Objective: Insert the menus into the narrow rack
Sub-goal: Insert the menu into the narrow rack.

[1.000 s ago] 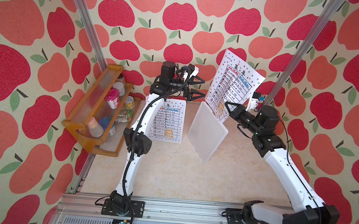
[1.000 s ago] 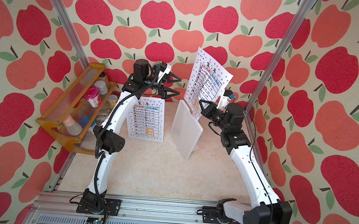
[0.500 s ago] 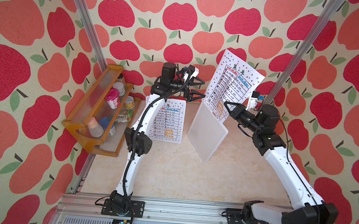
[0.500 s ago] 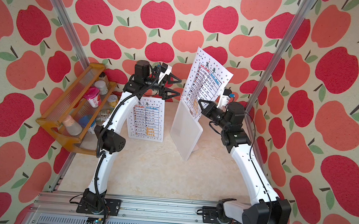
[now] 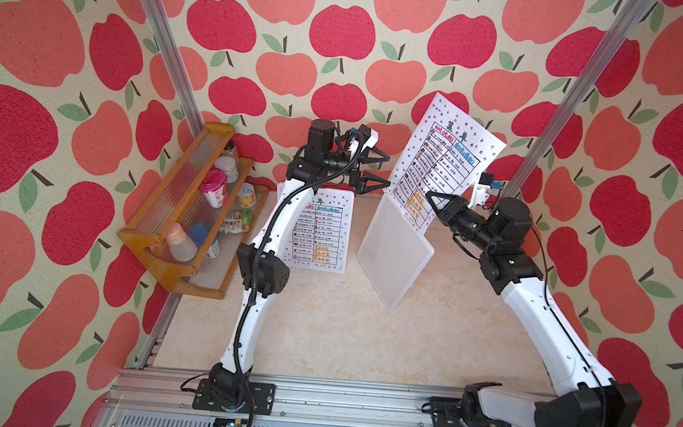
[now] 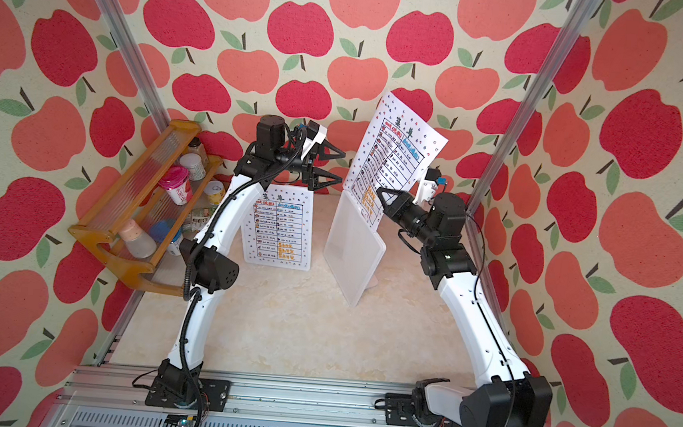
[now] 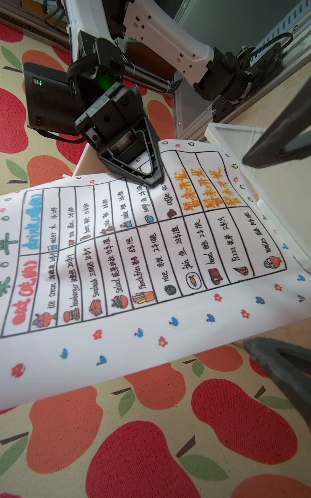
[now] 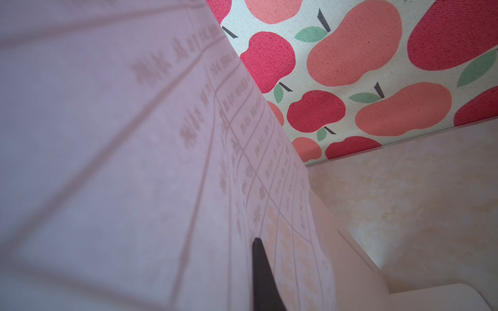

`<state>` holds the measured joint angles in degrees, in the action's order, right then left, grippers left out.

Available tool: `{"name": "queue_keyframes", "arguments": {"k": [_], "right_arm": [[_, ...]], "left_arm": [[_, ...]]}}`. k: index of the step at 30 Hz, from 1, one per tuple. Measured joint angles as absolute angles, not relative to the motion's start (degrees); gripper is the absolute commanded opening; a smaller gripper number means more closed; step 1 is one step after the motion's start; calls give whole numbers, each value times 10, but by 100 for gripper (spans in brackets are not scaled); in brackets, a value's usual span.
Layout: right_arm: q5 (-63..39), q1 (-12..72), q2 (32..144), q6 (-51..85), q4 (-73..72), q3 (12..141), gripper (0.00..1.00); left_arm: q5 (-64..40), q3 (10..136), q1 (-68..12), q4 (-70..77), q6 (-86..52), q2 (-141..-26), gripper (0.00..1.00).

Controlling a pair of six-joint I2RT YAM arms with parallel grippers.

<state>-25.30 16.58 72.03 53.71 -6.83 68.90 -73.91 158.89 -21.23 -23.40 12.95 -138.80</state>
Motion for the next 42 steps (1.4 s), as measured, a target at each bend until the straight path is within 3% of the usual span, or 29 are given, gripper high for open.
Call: {"name": "queue_keyframes", "arguments": {"k": [42], "right_arm": [[-255,152,675,537,-66,648,0]], "left_arm": [[-733,1589,-217,-240,136,-1411,99]]}}
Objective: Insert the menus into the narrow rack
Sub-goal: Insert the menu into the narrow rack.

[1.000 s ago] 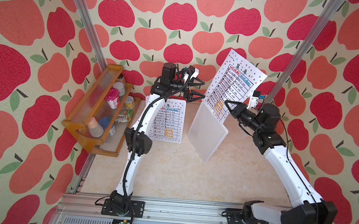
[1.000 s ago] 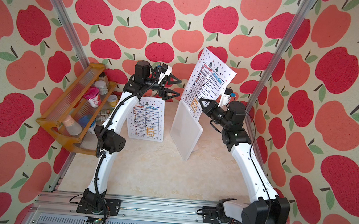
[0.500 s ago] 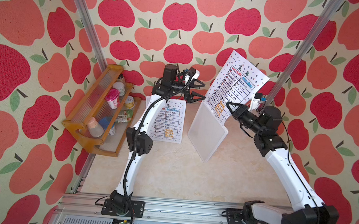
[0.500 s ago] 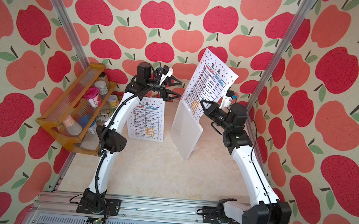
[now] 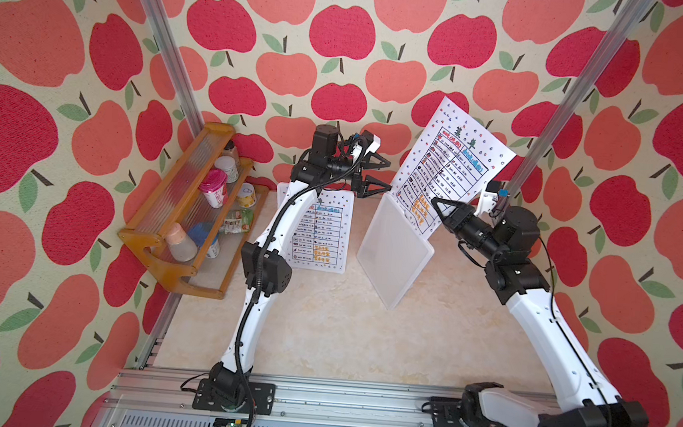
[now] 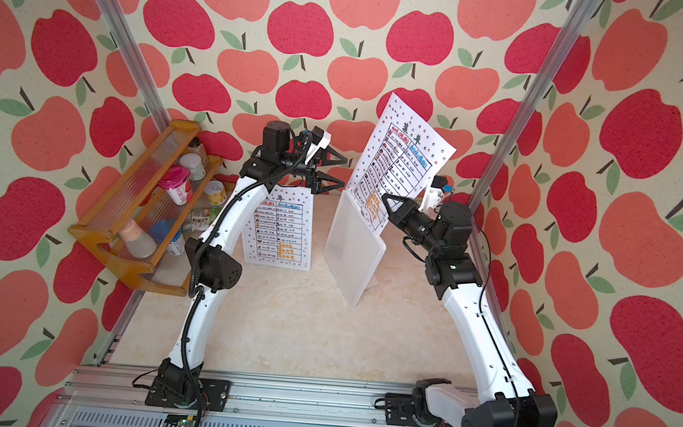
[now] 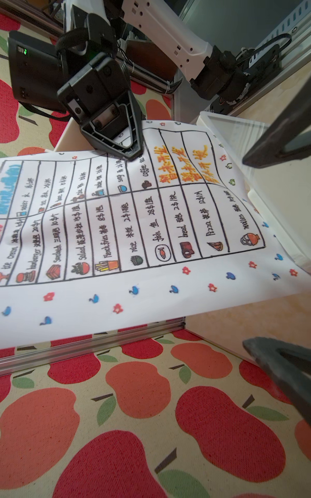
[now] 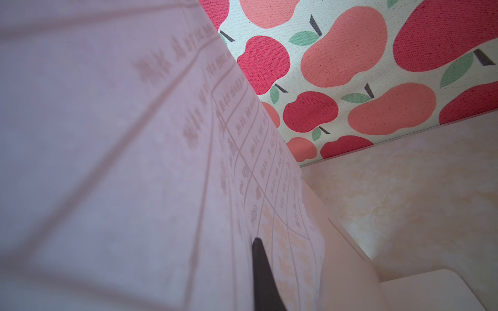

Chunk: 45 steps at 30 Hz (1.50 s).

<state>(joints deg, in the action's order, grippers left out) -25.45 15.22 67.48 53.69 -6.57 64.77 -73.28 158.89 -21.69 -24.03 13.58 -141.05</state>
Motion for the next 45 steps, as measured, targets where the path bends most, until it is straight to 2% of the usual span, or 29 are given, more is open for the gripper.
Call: {"name": "queue_keyframes", "arguments": {"k": [45], "right_arm": [[-291,112,611,552,-57,583,0]], "left_arm": [[-724,1589,-240,-236,149,-1426,99]]}}
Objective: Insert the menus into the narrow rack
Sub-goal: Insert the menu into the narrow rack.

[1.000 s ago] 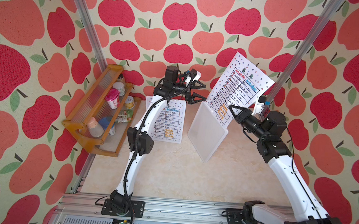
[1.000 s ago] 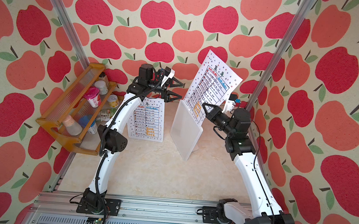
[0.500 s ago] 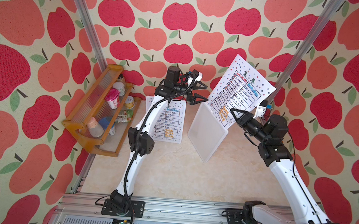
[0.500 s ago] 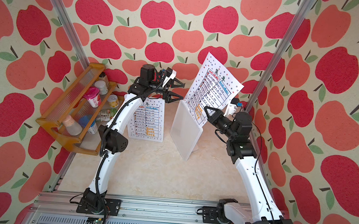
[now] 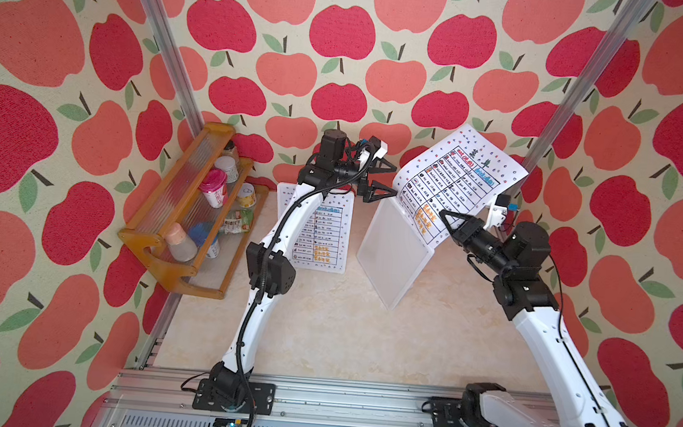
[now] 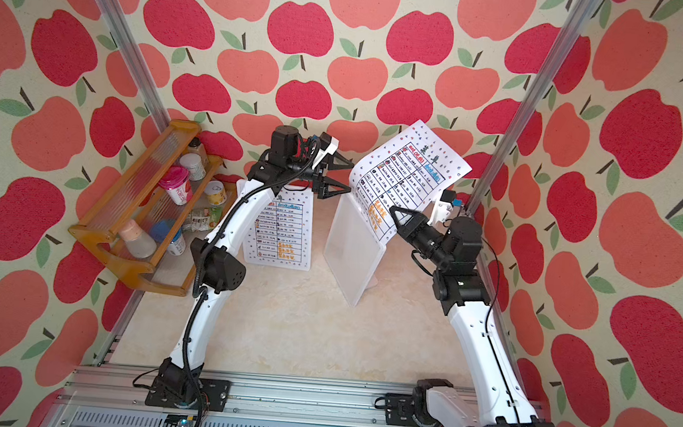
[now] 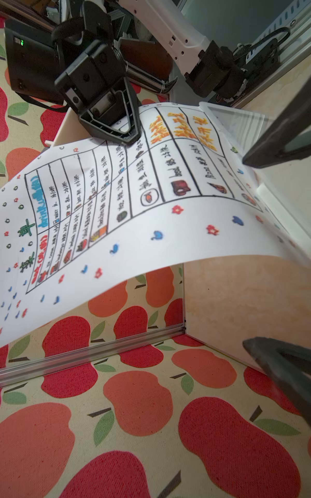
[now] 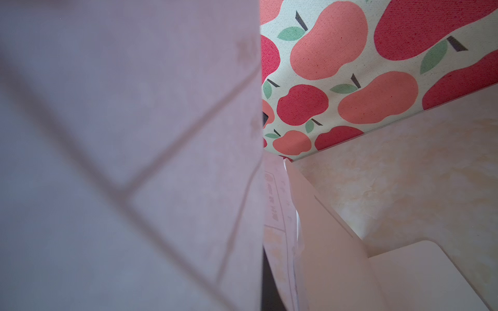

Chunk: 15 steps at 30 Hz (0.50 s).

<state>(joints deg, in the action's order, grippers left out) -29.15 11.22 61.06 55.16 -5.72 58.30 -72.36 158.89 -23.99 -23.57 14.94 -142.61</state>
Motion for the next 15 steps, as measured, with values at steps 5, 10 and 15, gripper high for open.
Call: {"name": "queue_keyframes", "arguments": {"k": [5,10,15], "right_arm": [[-296,111,611,552,-53,583,0],[-297,104,611,542,-44,584,0],[-297,100,613,531,-34,590,0]], "left_arm": [[-724,1589,-247,-220,144,-1439,99],[-724,1589,-255,-220,153,-1443,99],[-724,1589,-257,-223,165,-1443,99]]}}
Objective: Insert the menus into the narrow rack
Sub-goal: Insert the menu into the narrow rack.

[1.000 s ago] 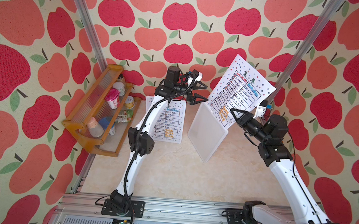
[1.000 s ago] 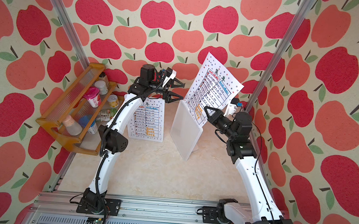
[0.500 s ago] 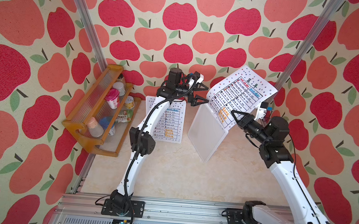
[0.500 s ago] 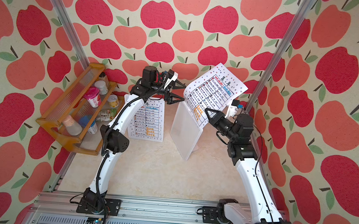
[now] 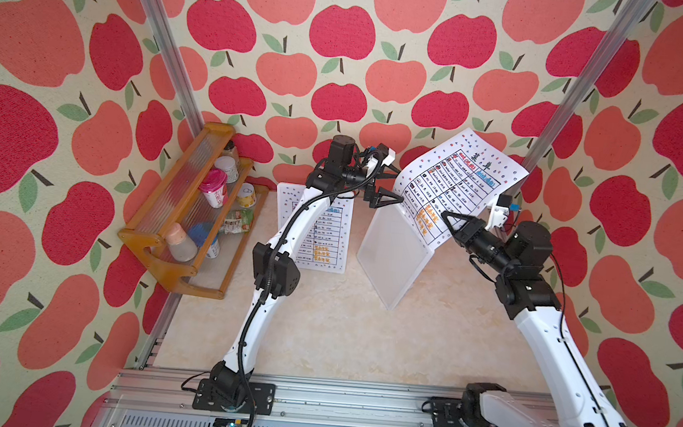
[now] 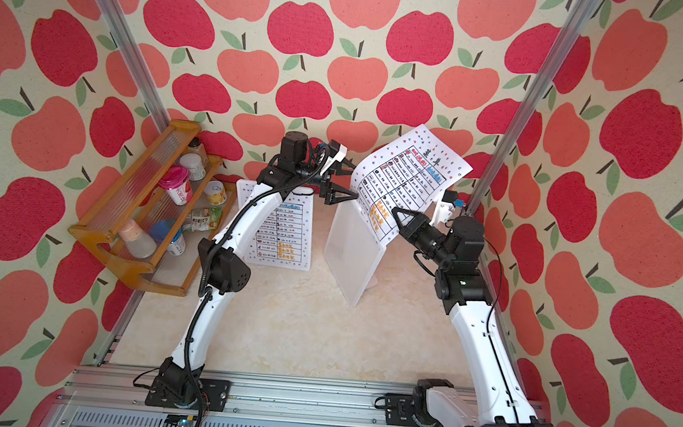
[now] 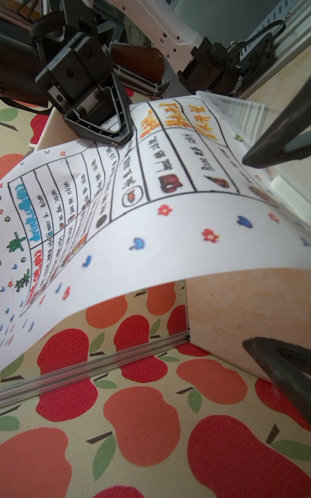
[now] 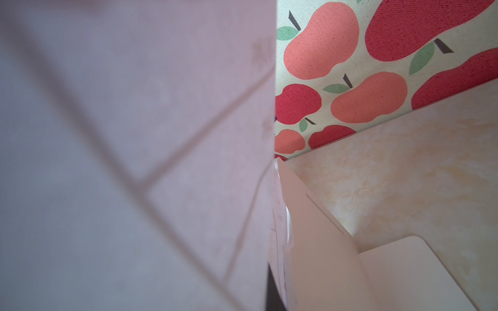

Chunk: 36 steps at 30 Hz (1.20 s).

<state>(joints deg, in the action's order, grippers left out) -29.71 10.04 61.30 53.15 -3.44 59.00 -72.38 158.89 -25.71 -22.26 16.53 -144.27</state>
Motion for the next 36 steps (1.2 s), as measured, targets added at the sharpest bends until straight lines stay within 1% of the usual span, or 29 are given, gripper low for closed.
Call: {"name": "queue_keyframes", "arguments": {"k": [2,3,7,8,13,23,36], "right_arm": [[-297,100,615,527,-33,591,0],[-297,100,616,525,-33,591,0],[-297,100,621,520,-29,593,0],[-297,100,622,519,-27,594,0],[-297,99,629,504,-13,611,0],[-297,100,647,480,0,640,0],[-298,101,659,456,28,653,0]], "left_arm": [[-724,1589,-257,-226,171,-1443,99],[-724,1589,-257,-228,174,-1443,96],[-725,1589,-257,-238,181,-1443,76],[-726,1589,-257,-240,182,-1443,75],[-728,1589,-257,-254,195,-1443,74],[-729,1589,-257,-274,207,-1440,79],[-735,1600,-264,-234,187,-1433,77]]}}
